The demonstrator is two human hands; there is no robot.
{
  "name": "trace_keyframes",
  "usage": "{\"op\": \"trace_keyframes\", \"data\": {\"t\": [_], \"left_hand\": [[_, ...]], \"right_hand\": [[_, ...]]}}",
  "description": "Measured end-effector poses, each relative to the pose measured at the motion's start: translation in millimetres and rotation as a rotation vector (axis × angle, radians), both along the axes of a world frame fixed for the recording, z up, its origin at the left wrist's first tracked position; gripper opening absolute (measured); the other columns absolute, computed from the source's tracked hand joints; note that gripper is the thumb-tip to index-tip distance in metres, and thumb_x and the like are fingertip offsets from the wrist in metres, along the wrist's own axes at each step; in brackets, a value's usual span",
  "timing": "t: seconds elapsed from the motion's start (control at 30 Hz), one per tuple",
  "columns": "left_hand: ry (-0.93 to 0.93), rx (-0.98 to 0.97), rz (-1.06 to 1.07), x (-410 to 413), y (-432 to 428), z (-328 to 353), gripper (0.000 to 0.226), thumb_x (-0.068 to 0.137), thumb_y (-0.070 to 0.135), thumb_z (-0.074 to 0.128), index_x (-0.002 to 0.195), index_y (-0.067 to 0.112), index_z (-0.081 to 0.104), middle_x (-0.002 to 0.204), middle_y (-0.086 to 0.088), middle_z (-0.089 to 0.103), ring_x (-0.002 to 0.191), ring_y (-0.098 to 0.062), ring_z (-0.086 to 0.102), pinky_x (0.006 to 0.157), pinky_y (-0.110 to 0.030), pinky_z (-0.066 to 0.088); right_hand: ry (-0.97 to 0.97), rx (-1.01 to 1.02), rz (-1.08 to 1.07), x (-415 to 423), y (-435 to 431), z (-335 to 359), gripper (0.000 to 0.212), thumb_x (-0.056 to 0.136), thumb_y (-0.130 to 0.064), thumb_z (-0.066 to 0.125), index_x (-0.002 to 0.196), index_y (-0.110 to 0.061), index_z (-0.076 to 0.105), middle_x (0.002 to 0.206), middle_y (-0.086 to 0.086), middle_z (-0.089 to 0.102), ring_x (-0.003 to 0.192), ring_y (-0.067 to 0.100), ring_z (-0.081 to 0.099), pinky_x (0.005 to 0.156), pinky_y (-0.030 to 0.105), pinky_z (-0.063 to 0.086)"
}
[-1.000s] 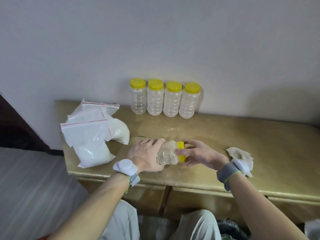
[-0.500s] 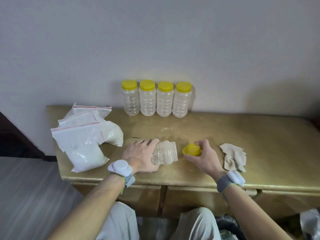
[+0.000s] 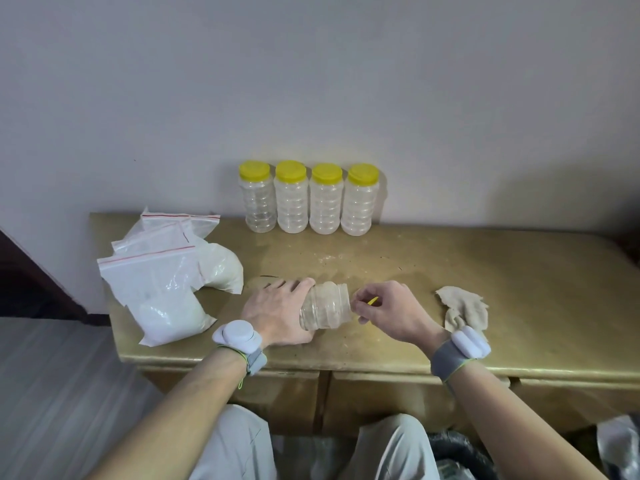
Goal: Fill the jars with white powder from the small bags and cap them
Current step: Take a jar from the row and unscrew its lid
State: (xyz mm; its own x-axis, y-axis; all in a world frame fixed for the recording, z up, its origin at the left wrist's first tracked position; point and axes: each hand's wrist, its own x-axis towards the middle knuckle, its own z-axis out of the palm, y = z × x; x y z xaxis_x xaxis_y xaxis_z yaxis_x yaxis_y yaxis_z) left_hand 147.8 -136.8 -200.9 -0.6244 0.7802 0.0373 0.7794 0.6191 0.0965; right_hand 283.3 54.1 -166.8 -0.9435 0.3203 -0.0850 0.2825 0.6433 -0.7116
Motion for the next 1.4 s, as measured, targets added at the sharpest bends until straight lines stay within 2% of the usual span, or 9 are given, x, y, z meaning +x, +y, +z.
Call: {"op": "trace_keyframes", "data": {"t": [0.23, 0.47, 0.6, 0.77, 0.9, 1.03, 1.13, 1.27, 1.4], "left_hand": [[0.006, -0.003, -0.015, 0, 0, 0, 0.080, 0.066, 0.062, 0.061, 0.136, 0.033, 0.033, 0.120, 0.008, 0.060, 0.110, -0.020, 0.056, 0.090, -0.038, 0.050], [-0.003, -0.016, -0.015, 0, 0, 2, 0.081, 0.067, 0.062, 0.061, 0.137, 0.032, 0.033, 0.120, 0.006, 0.060, 0.110, -0.021, 0.056, 0.091, -0.039, 0.049], [0.009, -0.049, -0.017, -1, 1, 2, 0.081, 0.067, 0.062, 0.060, 0.136, 0.031, 0.031, 0.121, 0.006, 0.061, 0.109, -0.022, 0.056, 0.090, -0.039, 0.049], [0.007, -0.074, -0.033, 1, 3, 4, 0.080, 0.069, 0.060, 0.061, 0.137, 0.029, 0.031, 0.122, 0.005, 0.060, 0.109, -0.022, 0.055, 0.091, -0.039, 0.048], [-0.056, -0.028, 0.068, 1, 1, 7, 0.082, 0.070, 0.061, 0.058, 0.141, 0.031, 0.030, 0.129, 0.005, 0.058, 0.119, -0.022, 0.054, 0.097, -0.039, 0.046], [-0.189, 0.127, 0.220, -4, -2, 16, 0.090, 0.069, 0.068, 0.064, 0.142, 0.030, 0.030, 0.129, 0.003, 0.056, 0.116, -0.024, 0.057, 0.094, -0.037, 0.046], [-0.310, 0.344, 0.349, -5, 4, 18, 0.097, 0.064, 0.071, 0.072, 0.143, 0.029, 0.033, 0.128, 0.002, 0.049, 0.115, -0.024, 0.055, 0.091, -0.039, 0.048], [-0.389, 0.543, 0.428, 9, 29, 22, 0.096, 0.060, 0.071, 0.079, 0.138, 0.036, 0.036, 0.122, 0.005, 0.044, 0.115, -0.022, 0.053, 0.093, -0.040, 0.048], [-0.517, 0.687, 0.455, 21, 51, 16, 0.090, 0.059, 0.063, 0.085, 0.132, 0.035, 0.041, 0.121, 0.008, 0.049, 0.115, -0.020, 0.055, 0.097, -0.043, 0.048]], "right_hand": [[-0.015, 0.003, 0.028, 3, -1, 0, 0.016, 0.094, -0.023, 0.063, 0.079, -0.026, 0.069, 0.083, -0.008, 0.073, 0.070, 0.005, 0.071, 0.064, 0.034, 0.058], [-0.018, 0.076, 0.045, 2, -3, 2, 0.017, 0.096, -0.023, 0.061, 0.080, -0.026, 0.067, 0.082, -0.011, 0.070, 0.070, 0.003, 0.070, 0.053, 0.009, 0.040], [-0.043, 0.206, 0.071, -2, -5, 0, 0.016, 0.098, -0.027, 0.055, 0.085, -0.025, 0.064, 0.077, -0.017, 0.064, 0.081, 0.013, 0.068, 0.067, 0.023, 0.051], [-0.048, 0.241, 0.074, 1, -3, -6, 0.021, 0.098, -0.031, 0.052, 0.092, -0.017, 0.067, 0.085, -0.004, 0.070, 0.082, 0.018, 0.066, 0.075, 0.034, 0.053], [0.013, 0.070, -0.031, 0, 9, -6, 0.015, 0.096, -0.026, 0.057, 0.084, -0.021, 0.064, 0.085, -0.006, 0.070, 0.074, 0.013, 0.071, 0.065, 0.029, 0.053], [0.151, -0.339, -0.355, -2, 34, -12, 0.010, 0.095, -0.015, 0.059, 0.090, -0.010, 0.066, 0.088, 0.001, 0.070, 0.064, 0.011, 0.070, 0.063, 0.033, 0.053], [0.223, -0.574, -0.585, -1, 51, -23, 0.009, 0.098, -0.013, 0.056, 0.093, -0.012, 0.064, 0.090, 0.001, 0.067, 0.064, 0.013, 0.064, 0.059, 0.027, 0.048], [0.207, -0.644, -0.759, 3, 67, -50, 0.007, 0.097, -0.014, 0.058, 0.095, -0.012, 0.064, 0.083, 0.002, 0.064, 0.063, 0.013, 0.060, 0.058, 0.027, 0.050], [0.175, -0.596, -0.817, 4, 71, -72, 0.011, 0.097, -0.015, 0.059, 0.098, -0.006, 0.065, 0.073, 0.008, 0.068, 0.063, 0.020, 0.068, 0.077, 0.045, 0.062]]}}
